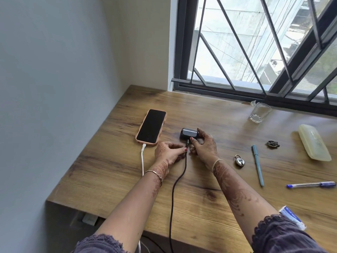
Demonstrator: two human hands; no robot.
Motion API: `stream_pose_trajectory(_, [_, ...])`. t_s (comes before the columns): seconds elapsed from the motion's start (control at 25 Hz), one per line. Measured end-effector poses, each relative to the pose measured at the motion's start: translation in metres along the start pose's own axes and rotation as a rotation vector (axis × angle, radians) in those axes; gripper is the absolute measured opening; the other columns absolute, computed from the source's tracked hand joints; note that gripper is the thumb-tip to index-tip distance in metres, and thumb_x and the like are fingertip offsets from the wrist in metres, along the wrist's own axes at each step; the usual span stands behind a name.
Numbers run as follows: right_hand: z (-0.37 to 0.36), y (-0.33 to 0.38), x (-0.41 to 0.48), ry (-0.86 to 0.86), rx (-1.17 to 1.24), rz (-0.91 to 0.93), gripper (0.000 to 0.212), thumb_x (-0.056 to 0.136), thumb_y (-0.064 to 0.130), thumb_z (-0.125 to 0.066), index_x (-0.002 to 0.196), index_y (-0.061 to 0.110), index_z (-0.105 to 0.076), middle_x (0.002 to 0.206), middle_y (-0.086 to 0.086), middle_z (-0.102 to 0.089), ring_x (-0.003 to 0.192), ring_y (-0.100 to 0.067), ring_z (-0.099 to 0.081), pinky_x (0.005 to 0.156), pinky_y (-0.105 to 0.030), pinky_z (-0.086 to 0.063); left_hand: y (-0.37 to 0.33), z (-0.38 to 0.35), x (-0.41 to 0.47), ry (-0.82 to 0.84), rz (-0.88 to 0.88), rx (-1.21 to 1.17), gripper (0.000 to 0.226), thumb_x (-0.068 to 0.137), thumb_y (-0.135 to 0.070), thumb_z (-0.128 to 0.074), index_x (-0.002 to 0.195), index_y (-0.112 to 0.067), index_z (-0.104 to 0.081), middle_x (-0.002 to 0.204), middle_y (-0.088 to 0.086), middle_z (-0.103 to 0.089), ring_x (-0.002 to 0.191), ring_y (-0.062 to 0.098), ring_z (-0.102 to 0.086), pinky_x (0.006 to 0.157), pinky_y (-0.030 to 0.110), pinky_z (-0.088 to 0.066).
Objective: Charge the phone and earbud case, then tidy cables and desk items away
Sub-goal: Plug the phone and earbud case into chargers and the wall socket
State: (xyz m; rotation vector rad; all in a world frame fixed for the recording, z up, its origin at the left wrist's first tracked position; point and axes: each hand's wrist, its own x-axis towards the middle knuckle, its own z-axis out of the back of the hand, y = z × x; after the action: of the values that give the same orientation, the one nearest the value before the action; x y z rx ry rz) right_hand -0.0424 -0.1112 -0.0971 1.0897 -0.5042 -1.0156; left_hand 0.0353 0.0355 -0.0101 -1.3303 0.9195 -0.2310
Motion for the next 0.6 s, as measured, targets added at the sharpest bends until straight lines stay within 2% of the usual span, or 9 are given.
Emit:
stream_pose_trajectory(0.08, [0.007,0.023,-0.019,-0.014,0.025,0.012,0.071,0.061,0.060,-0.068,0.128,0.048,-0.046,0.121,-0.002,-0.059,0.105,-0.029,-0.065,0.094,-0.051,-0.052,0.001,-0.001,-0.003,-0.031,-0.003,-0.012,0.025,0.073,-0.003,-0.078,0.096,0.004,-0.069,0.088,0.020,-0.072,0.058,0.013,-0.067,0.049,0.017,-0.053])
stream_pose_trajectory(0.16, [0.013,0.046,-0.037,-0.027,-0.002,0.035,0.069,0.073,0.039,-0.076,0.136,0.033,-0.047,0.124,-0.004,-0.055,0.111,-0.021,-0.060,0.101,-0.044,-0.048,0.002,-0.001,-0.006,-0.067,-0.008,-0.014,0.025,0.074,-0.005,-0.078,0.096,0.002,-0.069,0.090,0.020,-0.073,0.065,0.017,-0.069,0.053,0.017,-0.055])
stream_pose_trajectory(0.24, [0.018,0.051,-0.043,-0.038,-0.045,0.059,0.064,0.083,0.026,-0.072,0.140,0.022,-0.044,0.125,-0.006,-0.052,0.114,-0.018,-0.055,0.105,-0.038,-0.044,0.005,-0.001,-0.008,-0.104,-0.012,-0.018,0.023,0.075,-0.008,-0.077,0.095,-0.001,-0.069,0.089,0.017,-0.073,0.068,0.016,-0.070,0.056,0.017,-0.056])
stream_pose_trajectory(0.44, [0.018,0.056,-0.055,-0.125,-0.033,0.132,0.068,0.081,0.029,-0.073,0.140,0.017,-0.042,0.114,0.000,-0.050,0.106,-0.020,-0.056,0.098,-0.038,-0.048,0.013,0.001,-0.018,-0.222,-0.015,-0.080,0.007,0.083,-0.015,-0.070,0.088,-0.009,-0.070,0.082,0.008,-0.074,0.074,0.014,-0.072,0.059,0.017,-0.055])
stream_pose_trajectory(0.6, [0.020,0.056,-0.072,-0.151,0.074,0.112,0.047,0.078,0.037,-0.073,0.120,0.029,-0.053,0.088,0.011,-0.058,0.083,-0.021,-0.065,0.081,-0.046,-0.056,0.017,0.004,-0.030,-0.227,-0.036,-0.051,0.008,0.083,-0.018,-0.069,0.088,-0.011,-0.070,0.084,0.009,-0.073,0.079,0.016,-0.070,0.066,0.021,-0.054])
